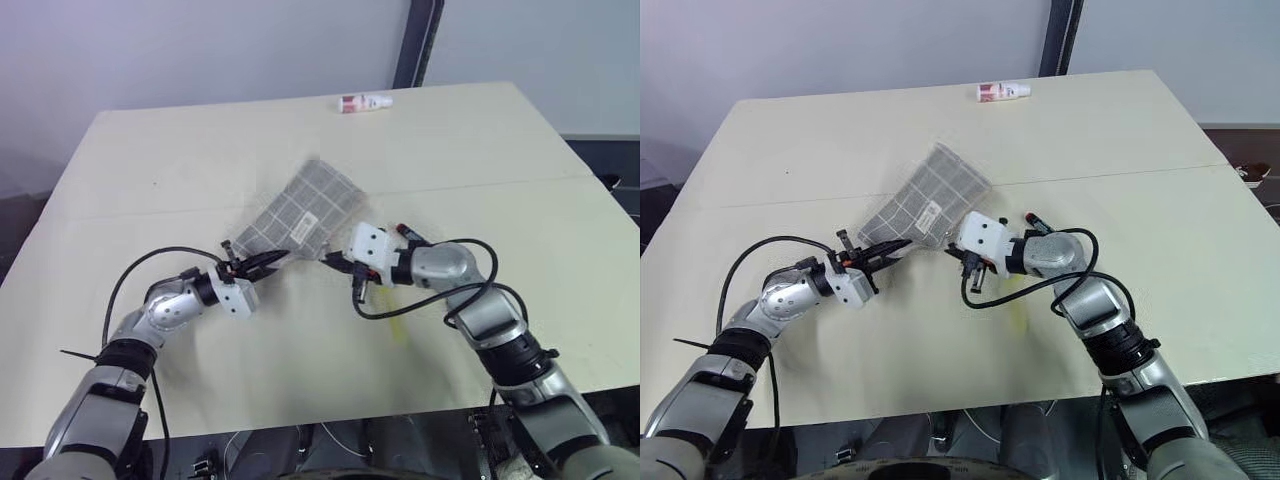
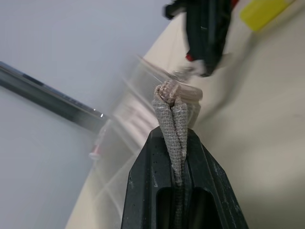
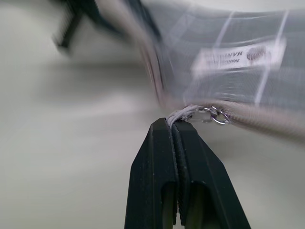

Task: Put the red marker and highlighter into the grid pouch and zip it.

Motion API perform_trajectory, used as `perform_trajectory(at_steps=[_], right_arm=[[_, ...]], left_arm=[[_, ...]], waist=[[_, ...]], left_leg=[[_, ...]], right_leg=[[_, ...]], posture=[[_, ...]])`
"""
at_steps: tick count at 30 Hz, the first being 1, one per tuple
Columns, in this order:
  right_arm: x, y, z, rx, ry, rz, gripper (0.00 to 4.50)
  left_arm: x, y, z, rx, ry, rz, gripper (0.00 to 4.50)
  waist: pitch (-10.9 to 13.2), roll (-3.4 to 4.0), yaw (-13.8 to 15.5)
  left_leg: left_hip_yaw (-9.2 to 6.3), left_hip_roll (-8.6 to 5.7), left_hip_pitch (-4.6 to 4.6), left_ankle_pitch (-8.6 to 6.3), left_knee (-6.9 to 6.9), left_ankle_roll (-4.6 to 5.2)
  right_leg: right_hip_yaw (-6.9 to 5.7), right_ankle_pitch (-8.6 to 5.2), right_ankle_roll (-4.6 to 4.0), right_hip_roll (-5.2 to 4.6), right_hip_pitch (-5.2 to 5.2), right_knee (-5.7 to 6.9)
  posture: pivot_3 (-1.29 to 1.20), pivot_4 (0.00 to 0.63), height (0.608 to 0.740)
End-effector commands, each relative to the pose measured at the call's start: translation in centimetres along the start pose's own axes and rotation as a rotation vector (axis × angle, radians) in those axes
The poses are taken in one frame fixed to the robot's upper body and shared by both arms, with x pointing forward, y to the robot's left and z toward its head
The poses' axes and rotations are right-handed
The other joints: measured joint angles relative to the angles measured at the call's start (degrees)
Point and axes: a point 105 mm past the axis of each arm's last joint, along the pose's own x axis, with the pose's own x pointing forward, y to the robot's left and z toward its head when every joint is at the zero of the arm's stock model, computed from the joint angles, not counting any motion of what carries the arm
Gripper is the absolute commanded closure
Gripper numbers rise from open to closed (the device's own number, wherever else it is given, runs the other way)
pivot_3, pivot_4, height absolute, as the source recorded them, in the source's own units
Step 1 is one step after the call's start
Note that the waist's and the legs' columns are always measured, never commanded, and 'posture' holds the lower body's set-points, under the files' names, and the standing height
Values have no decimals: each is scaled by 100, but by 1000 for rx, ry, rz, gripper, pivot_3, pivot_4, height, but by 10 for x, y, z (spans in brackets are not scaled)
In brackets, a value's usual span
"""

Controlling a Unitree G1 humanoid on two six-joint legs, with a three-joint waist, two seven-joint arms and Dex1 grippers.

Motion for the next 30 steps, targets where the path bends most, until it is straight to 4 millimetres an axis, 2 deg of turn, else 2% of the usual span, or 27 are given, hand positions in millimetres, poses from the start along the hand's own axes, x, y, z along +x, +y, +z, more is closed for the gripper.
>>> perform_trajectory(at_steps=[1, 4, 11, 15, 19, 24, 30], right_arm=[[-1, -4, 13, -33, -59, -11, 4431], [-1, -2, 15, -45, -74, 4, 4431], [0, 21, 54, 72, -246, 119, 4431], [3, 26, 59, 87, -255, 143, 4431], [4, 27, 73, 140, -322, 162, 4431], [0, 38, 65, 148, -274, 237, 4431], [-7, 38, 85, 230, -384, 266, 4431]], left_arm=[[-1, 16, 6, 18, -36, 53, 4500], [-3, 15, 7, 22, -41, 38, 4500], [2, 3, 10, 47, -61, -25, 4500], [7, 6, 11, 54, -64, -7, 4500], [10, 3, 11, 65, -72, -25, 4500], [12, 3, 11, 65, -73, -24, 4500], [13, -1, 12, 58, -82, -46, 4500]], waist=[[0, 0, 0], [0, 0, -6], [0, 0, -8], [0, -1, 8], [0, -1, 2], [0, -1, 2], [0, -2, -3]], left_leg=[[0, 0, 0, 0, 0, 0], [0, 0, -1, 0, 1, 0], [-2, 0, -1, 0, -1, 0], [-2, 0, -1, -1, 3, 0], [-2, 0, -1, 0, 4, -1], [-2, 0, -1, -1, 2, 1], [-3, -1, -1, -3, 1, 3]], right_leg=[[0, 0, 0, 0, 0, 0], [1, 0, 0, 0, 4, 0], [2, 0, 0, 0, 4, 1], [2, 0, 0, 1, -1, 0], [1, 0, 0, 1, -1, 1], [0, 0, 0, 1, -3, -1], [1, 0, 0, 0, 3, 0]], posture=[[0, 150, 740], [0, 150, 740], [0, 150, 740], [0, 150, 740], [0, 150, 740], [0, 150, 740], [0, 150, 740]])
